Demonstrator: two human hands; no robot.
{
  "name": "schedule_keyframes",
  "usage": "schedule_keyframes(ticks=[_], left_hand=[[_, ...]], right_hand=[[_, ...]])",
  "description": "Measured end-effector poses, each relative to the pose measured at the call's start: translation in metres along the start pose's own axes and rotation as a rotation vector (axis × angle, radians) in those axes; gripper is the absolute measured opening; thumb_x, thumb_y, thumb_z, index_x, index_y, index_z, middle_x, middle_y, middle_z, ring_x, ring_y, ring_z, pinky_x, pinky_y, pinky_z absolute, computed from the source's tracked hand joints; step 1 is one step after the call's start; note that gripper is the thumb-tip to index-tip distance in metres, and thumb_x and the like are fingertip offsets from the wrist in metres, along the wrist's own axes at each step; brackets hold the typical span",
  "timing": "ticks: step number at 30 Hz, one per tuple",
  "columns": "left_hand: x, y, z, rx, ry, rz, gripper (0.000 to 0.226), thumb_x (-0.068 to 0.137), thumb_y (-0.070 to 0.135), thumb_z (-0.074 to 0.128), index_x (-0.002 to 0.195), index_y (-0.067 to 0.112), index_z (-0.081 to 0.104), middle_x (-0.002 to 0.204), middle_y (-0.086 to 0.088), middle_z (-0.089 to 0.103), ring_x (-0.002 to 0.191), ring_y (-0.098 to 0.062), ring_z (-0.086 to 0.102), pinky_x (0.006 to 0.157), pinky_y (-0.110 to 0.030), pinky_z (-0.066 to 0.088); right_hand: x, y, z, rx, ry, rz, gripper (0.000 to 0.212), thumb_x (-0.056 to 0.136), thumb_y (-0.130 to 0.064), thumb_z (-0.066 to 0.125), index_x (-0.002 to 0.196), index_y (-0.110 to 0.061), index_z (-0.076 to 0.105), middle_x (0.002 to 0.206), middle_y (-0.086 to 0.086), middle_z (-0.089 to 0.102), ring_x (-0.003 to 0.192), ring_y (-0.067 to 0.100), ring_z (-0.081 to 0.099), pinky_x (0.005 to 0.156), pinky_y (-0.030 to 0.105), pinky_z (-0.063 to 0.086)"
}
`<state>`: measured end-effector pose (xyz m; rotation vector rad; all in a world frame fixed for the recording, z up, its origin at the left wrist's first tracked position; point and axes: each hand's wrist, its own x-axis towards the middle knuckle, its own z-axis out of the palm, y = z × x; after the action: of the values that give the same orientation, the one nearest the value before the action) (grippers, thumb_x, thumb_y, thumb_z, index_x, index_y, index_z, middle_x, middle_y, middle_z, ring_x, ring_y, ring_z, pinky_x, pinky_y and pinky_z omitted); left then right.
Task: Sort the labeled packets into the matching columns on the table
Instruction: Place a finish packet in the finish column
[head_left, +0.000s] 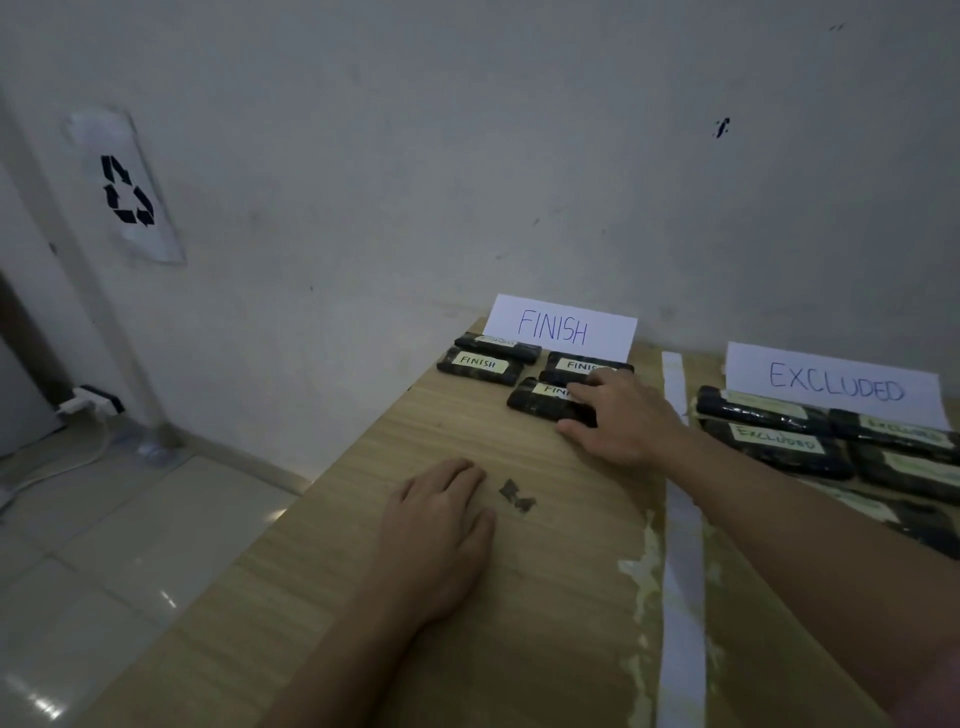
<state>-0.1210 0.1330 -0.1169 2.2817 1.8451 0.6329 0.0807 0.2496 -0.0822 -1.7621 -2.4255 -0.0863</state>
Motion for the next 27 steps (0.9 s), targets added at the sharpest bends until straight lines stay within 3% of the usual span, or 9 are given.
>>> schedule_keyframes(ticks=[3, 9, 14, 21, 27], left_hand=[[-0.001, 0.003, -0.002, 0.013, -0.010, 0.006, 0.056, 0.089, 0.046, 0.026, 0.140, 0.023, 0.036, 0.147, 0.010, 0.034, 0.135, -0.005, 0.028, 0.110, -0.022, 0.016], [-0.012, 0.024, -0.011, 0.056, 0.032, 0.094, 0.054, 0.086, 0.041, 0.027, 0.125, 0.017, 0.056, 0.128, 0.002, 0.057, 0.117, -0.015, 0.052, 0.099, -0.025, 0.035], [-0.019, 0.082, -0.016, 0.002, -0.009, 0.231, 0.046, 0.090, 0.035, 0.034, 0.128, 0.018, 0.052, 0.133, 0.002, 0.054, 0.121, -0.016, 0.049, 0.100, -0.026, 0.035], [-0.028, 0.163, -0.012, 0.032, -0.034, 0.479, 0.038, 0.094, 0.028, 0.045, 0.130, 0.019, 0.050, 0.134, 0.003, 0.052, 0.122, -0.016, 0.047, 0.096, -0.027, 0.034], [-0.053, 0.206, -0.003, 0.025, -0.063, 0.603, 0.037, 0.092, 0.028, 0.046, 0.128, 0.022, 0.051, 0.132, 0.005, 0.054, 0.121, -0.015, 0.047, 0.096, -0.029, 0.036]], right_hand=[[-0.015, -0.004, -0.012, 0.106, 0.036, -0.048, 0.052, 0.090, -0.043, 0.049, 0.136, -0.019, 0.042, 0.134, 0.005, 0.046, 0.124, 0.024, 0.039, 0.096, 0.039, 0.038], [-0.070, 0.005, -0.045, 0.245, 0.087, -0.168, 0.028, 0.088, -0.023, 0.054, 0.113, -0.014, 0.063, 0.106, 0.003, 0.067, 0.098, 0.019, 0.060, 0.084, 0.036, 0.049], [-0.122, 0.031, -0.068, 0.301, 0.130, -0.181, 0.023, 0.085, -0.012, 0.056, 0.104, -0.011, 0.068, 0.096, 0.006, 0.071, 0.088, 0.018, 0.063, 0.082, 0.036, 0.050], [-0.199, 0.062, -0.088, 0.272, 0.113, -0.151, 0.021, 0.085, -0.014, 0.056, 0.101, -0.014, 0.070, 0.094, 0.002, 0.072, 0.085, 0.013, 0.063, 0.080, 0.034, 0.051], [-0.263, 0.075, -0.093, 0.267, 0.092, -0.161, 0.021, 0.086, -0.016, 0.058, 0.102, -0.016, 0.070, 0.090, -0.002, 0.072, 0.081, 0.006, 0.063, 0.076, 0.015, 0.046]])
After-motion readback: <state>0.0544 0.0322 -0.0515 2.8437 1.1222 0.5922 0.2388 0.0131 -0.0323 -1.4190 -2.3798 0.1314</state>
